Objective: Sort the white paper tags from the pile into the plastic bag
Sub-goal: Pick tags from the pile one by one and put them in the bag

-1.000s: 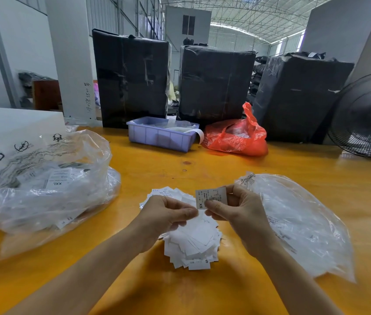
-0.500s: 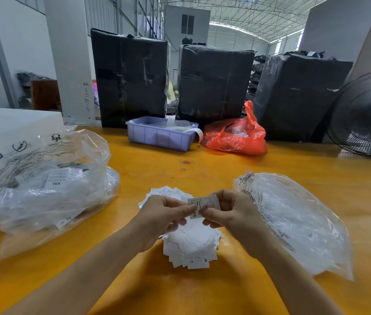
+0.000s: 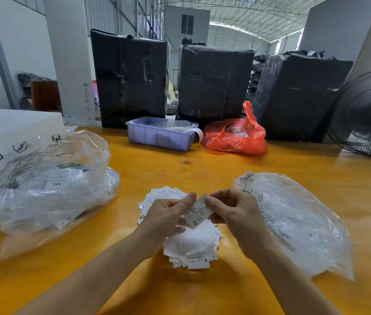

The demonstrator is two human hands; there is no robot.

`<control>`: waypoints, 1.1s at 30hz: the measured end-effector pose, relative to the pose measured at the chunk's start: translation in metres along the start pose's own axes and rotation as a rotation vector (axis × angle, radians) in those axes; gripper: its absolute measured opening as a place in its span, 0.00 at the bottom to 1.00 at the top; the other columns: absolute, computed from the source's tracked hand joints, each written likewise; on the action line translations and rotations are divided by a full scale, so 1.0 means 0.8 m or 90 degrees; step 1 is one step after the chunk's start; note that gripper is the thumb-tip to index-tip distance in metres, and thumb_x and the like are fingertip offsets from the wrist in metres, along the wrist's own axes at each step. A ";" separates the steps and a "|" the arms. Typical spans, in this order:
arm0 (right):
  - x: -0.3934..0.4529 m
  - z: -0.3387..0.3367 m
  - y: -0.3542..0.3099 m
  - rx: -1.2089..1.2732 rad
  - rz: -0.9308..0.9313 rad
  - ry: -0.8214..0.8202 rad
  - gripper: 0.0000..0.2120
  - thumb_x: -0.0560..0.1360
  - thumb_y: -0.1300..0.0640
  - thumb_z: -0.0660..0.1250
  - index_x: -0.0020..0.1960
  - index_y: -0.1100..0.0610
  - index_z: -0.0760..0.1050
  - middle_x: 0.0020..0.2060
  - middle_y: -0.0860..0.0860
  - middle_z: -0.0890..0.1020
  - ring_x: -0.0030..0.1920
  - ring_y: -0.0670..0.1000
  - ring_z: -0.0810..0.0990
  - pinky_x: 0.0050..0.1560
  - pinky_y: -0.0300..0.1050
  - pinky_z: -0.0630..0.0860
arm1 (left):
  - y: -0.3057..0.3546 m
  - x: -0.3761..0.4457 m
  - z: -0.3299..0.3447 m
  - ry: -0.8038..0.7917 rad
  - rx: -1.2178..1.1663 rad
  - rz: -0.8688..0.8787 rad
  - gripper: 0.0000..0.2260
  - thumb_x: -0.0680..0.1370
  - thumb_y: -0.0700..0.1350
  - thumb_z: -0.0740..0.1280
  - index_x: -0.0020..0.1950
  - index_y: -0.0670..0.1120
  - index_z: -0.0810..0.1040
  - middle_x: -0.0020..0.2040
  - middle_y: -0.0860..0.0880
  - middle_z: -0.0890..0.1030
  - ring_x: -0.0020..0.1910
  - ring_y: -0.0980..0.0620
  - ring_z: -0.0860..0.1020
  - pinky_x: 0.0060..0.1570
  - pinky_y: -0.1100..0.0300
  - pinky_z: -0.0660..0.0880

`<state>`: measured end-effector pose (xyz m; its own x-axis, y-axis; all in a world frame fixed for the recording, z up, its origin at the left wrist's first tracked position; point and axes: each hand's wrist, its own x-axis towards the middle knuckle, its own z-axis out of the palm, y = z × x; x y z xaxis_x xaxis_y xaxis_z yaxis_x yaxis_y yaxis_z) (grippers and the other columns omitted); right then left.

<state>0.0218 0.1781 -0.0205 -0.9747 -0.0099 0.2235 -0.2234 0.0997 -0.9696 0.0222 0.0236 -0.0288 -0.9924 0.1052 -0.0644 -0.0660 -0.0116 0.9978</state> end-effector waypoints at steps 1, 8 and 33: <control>-0.001 0.002 0.000 0.011 -0.003 0.012 0.04 0.72 0.62 0.72 0.43 0.63 0.79 0.32 0.54 0.82 0.30 0.45 0.80 0.31 0.35 0.75 | 0.000 -0.001 0.001 -0.003 -0.008 -0.008 0.20 0.66 0.62 0.67 0.40 0.46 0.84 0.38 0.49 0.83 0.36 0.54 0.80 0.35 0.61 0.71; -0.005 0.009 -0.001 -0.015 -0.022 -0.031 0.05 0.71 0.57 0.72 0.39 0.59 0.80 0.34 0.53 0.83 0.35 0.46 0.80 0.34 0.36 0.76 | 0.003 -0.003 0.003 0.013 -0.077 0.002 0.19 0.67 0.60 0.67 0.47 0.49 0.86 0.39 0.50 0.82 0.41 0.52 0.77 0.35 0.62 0.71; 0.004 -0.009 0.003 0.067 0.047 0.036 0.08 0.67 0.66 0.75 0.44 0.59 0.80 0.34 0.54 0.84 0.33 0.48 0.83 0.34 0.37 0.77 | 0.002 0.006 -0.011 -0.045 -0.036 -0.047 0.10 0.65 0.44 0.76 0.39 0.38 0.83 0.28 0.47 0.78 0.24 0.55 0.75 0.26 0.66 0.73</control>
<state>0.0185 0.1850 -0.0212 -0.9868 0.0508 0.1538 -0.1543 -0.0061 -0.9880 0.0165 0.0154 -0.0278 -0.9747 0.1782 -0.1347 -0.1470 -0.0573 0.9875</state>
